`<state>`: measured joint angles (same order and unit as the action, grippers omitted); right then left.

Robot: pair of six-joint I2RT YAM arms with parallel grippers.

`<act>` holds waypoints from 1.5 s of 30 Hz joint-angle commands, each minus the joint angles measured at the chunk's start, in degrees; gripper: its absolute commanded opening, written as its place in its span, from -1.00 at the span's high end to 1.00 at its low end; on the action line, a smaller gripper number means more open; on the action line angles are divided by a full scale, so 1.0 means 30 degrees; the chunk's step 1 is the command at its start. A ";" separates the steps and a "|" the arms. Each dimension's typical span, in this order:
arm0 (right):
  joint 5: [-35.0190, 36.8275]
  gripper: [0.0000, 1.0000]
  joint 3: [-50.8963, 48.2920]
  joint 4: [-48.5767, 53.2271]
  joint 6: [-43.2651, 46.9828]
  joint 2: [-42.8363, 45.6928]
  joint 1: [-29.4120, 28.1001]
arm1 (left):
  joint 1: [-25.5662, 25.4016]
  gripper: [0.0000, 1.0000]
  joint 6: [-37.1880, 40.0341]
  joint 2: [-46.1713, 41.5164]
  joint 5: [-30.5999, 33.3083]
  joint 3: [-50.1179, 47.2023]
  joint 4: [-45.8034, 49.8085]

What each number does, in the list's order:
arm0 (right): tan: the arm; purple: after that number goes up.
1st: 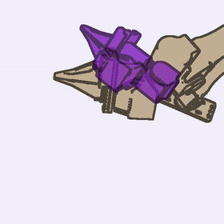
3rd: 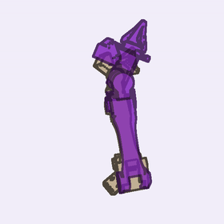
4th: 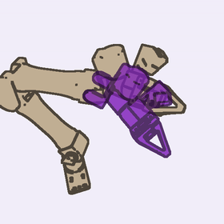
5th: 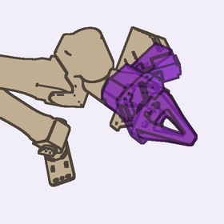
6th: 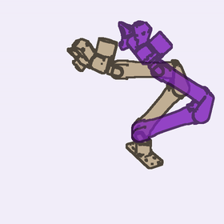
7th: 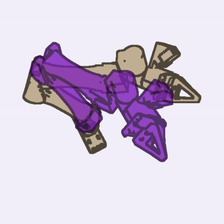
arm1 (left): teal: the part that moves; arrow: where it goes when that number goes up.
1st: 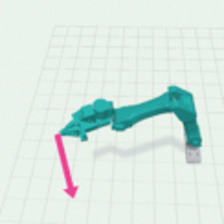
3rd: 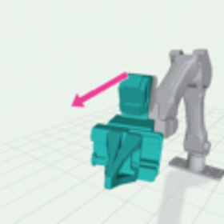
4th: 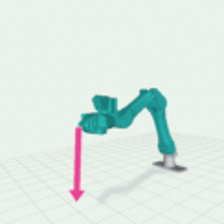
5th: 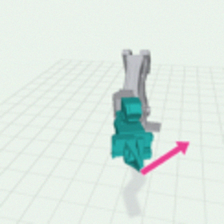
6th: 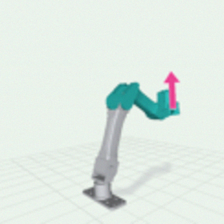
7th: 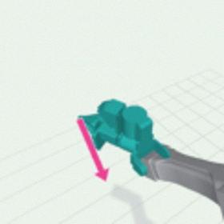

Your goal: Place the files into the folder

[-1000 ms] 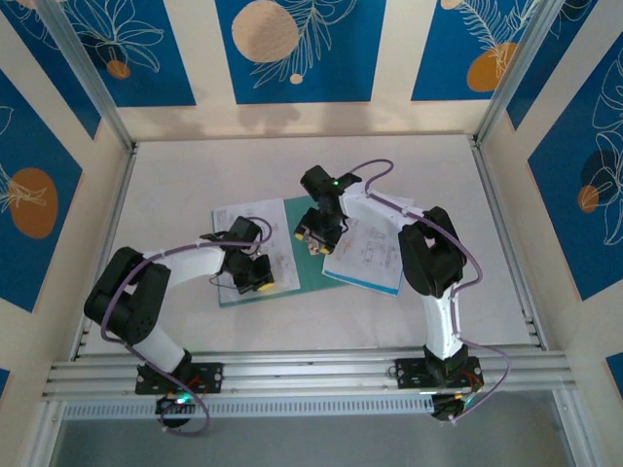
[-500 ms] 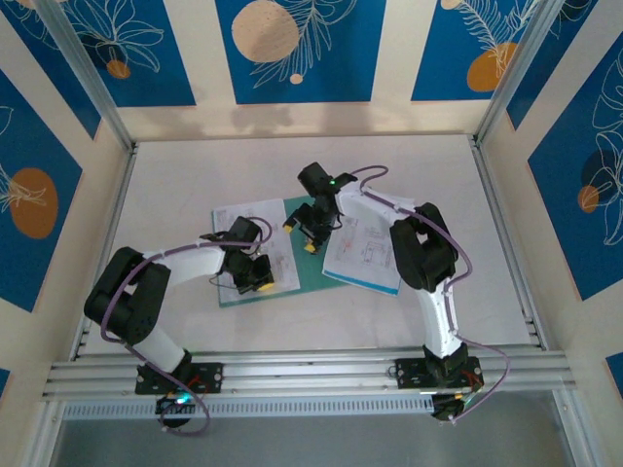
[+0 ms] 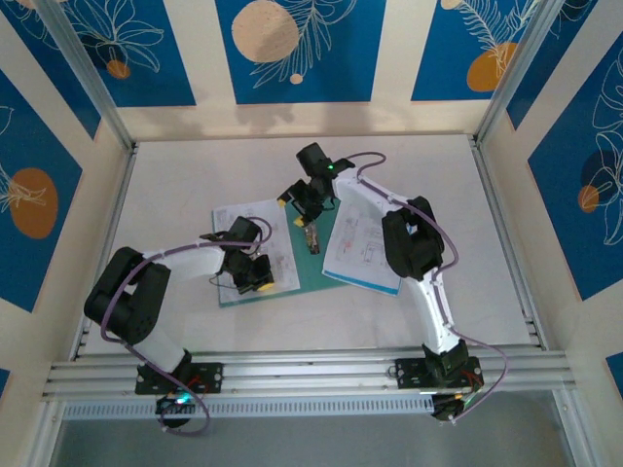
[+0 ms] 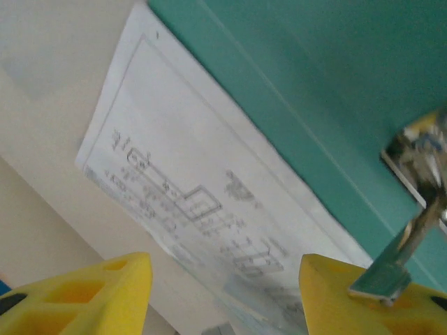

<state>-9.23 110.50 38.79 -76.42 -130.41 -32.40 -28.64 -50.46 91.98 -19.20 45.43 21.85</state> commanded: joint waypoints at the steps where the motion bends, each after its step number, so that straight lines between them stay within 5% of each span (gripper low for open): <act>1: 0.0048 -0.17 0.1166 0.0327 -0.0074 -0.1284 0.0391 | 0.0378 1.00 0.0495 0.0686 0.1539 -0.0641 0.2300; 7: -0.0527 -0.14 0.3233 0.1013 0.0735 -0.2572 0.0664 | 0.0609 1.00 0.0861 0.0564 0.1755 -0.0585 0.2729; 16: 0.0693 -0.18 0.2200 0.1197 0.2964 0.0820 0.0845 | 0.2521 1.00 0.2651 0.0336 0.2210 0.0100 0.4104; 25: 0.2380 -0.07 -0.8161 0.0752 0.3333 0.7635 0.2861 | 0.3265 0.94 0.3518 0.0275 0.1167 0.1938 0.4378; 33: 0.1012 0.03 -1.4104 0.0077 0.2379 0.9988 0.4315 | -0.0083 0.27 -0.0224 -0.0144 -0.1973 0.2882 0.1557; 45: 0.0593 0.03 -1.7350 -0.0362 0.0575 1.0188 0.4616 | -0.4303 0.07 -0.1892 0.3829 -0.3719 0.5640 -0.1263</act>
<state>-6.66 59.99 36.58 -72.99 -101.65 -18.94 -40.34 -53.89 102.26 -28.12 60.77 20.12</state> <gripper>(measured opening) 0.485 0.461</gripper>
